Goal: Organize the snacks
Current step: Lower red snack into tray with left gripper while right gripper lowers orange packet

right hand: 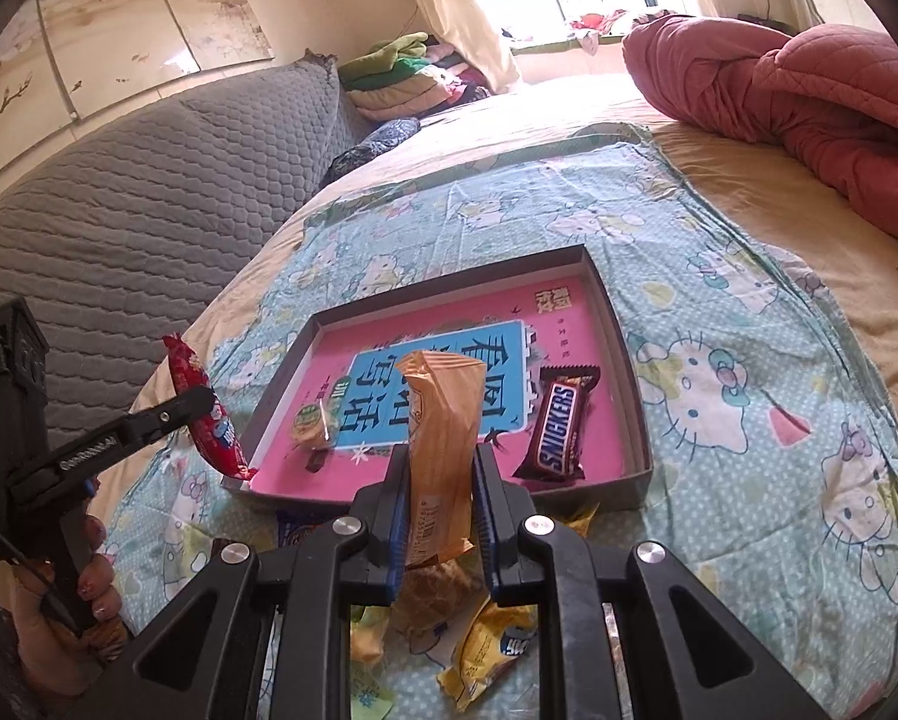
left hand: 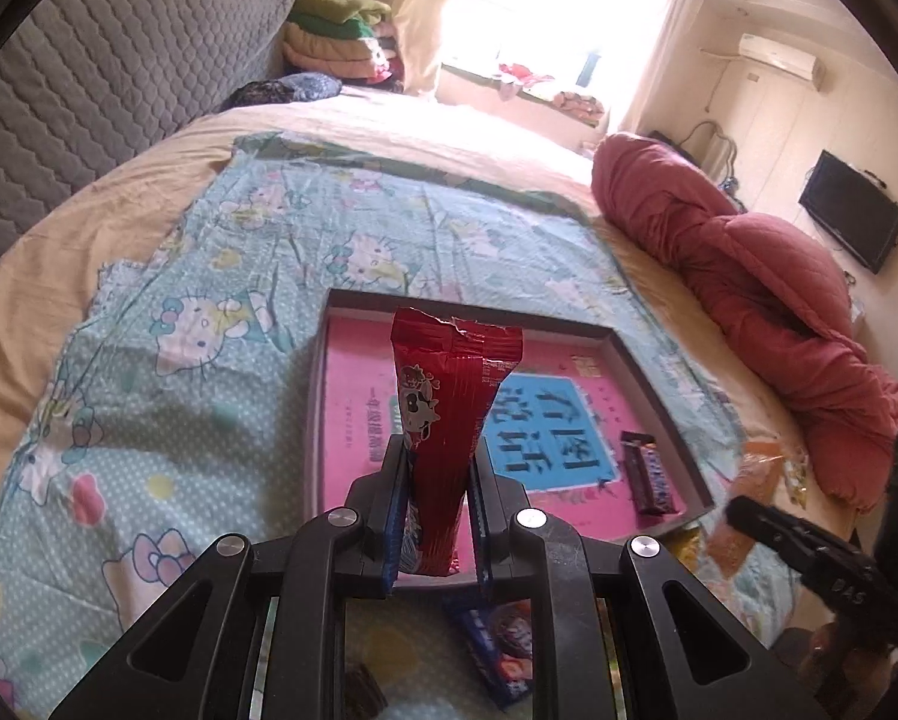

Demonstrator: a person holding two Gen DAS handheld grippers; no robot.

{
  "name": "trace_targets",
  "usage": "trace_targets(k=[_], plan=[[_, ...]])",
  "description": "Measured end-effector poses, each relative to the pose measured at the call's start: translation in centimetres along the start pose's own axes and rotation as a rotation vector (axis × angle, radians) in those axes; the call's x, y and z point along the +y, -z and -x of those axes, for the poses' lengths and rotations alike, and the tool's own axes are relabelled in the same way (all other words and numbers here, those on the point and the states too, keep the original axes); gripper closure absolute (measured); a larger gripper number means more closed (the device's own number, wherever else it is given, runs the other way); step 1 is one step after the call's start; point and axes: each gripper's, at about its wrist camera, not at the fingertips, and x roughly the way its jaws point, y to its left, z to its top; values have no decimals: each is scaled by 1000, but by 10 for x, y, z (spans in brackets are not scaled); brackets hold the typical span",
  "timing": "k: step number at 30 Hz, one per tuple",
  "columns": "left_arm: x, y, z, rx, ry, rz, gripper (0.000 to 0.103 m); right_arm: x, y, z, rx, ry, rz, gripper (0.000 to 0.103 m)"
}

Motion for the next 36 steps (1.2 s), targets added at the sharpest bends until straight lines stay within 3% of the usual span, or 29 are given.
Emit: trace_targets(k=[12,27,36], plan=[[20,6,-32,78,-7,45,84,2,-16,-10,-10,47,11,83],[15,13,-54,138,-5,17,84,-3,-37,-24,-35,80,-8,83],[18,18,-62,182,32,54,84,-6,-36,-44,26,101,-3,83]])
